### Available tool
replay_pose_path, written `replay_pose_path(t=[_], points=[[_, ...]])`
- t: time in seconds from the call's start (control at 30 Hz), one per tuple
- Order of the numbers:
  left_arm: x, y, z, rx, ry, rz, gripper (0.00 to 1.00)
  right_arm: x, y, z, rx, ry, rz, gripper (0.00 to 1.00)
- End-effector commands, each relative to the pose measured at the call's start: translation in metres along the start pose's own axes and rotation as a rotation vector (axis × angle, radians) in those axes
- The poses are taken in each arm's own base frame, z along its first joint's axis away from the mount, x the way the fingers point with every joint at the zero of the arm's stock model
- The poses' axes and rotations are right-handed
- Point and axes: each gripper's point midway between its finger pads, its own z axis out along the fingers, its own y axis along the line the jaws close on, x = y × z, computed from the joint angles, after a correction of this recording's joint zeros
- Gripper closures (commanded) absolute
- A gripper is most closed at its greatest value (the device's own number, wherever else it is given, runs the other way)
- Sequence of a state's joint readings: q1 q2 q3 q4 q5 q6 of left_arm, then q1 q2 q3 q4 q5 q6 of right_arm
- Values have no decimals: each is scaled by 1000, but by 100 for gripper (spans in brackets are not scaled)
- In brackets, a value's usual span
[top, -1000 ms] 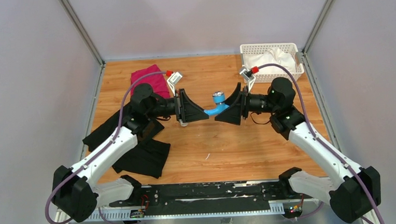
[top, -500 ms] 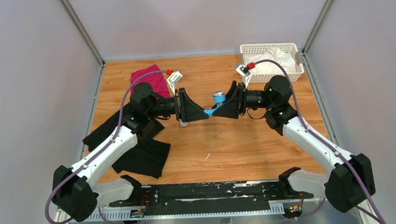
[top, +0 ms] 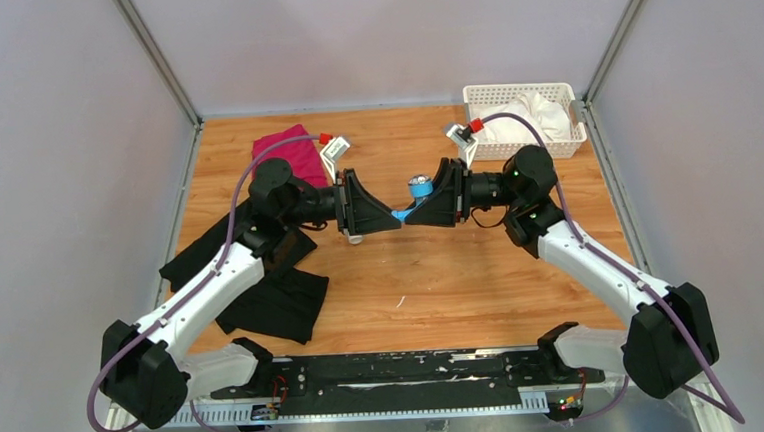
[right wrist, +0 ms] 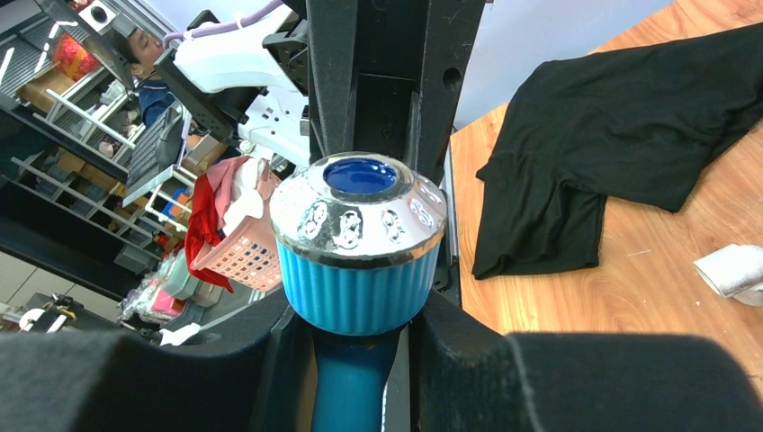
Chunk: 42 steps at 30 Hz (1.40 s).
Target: Install the water faucets
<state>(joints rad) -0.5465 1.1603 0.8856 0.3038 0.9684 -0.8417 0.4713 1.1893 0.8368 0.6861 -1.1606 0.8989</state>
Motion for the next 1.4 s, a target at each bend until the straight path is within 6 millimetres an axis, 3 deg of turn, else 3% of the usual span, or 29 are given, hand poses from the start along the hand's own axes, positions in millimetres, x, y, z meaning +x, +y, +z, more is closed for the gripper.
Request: replay_pose_path(t=[0.0,0.1,0.23,0.37,0.53,0.93,1.17,1.37], points=[[-4,-12,-1,32,-5,52,100,-1,18,7,-61,24,-41,95],[-4,-13,-1,34,-6,56,100,2,19,6,-68,46,-47,100],[-4,-16,-2,40,-6,63,100,11,17,3,-45,88,-55,97],[-5,-17,-3,40,-9,66,100,12,18,1,-22,93,-63,62],[-4,-18,-3,40,-11,68,100,10,20,0,-10,89,-68,48],[-3,-23,-6,46,-15,71,100,-4,26,1,4,40,-88,39],[0,-23,-7,45,-12,63,100,-15,33,3,-2,22,-118,39],[0,-22,-7,46,-11,64,100,-15,32,5,-19,23,-108,46]])
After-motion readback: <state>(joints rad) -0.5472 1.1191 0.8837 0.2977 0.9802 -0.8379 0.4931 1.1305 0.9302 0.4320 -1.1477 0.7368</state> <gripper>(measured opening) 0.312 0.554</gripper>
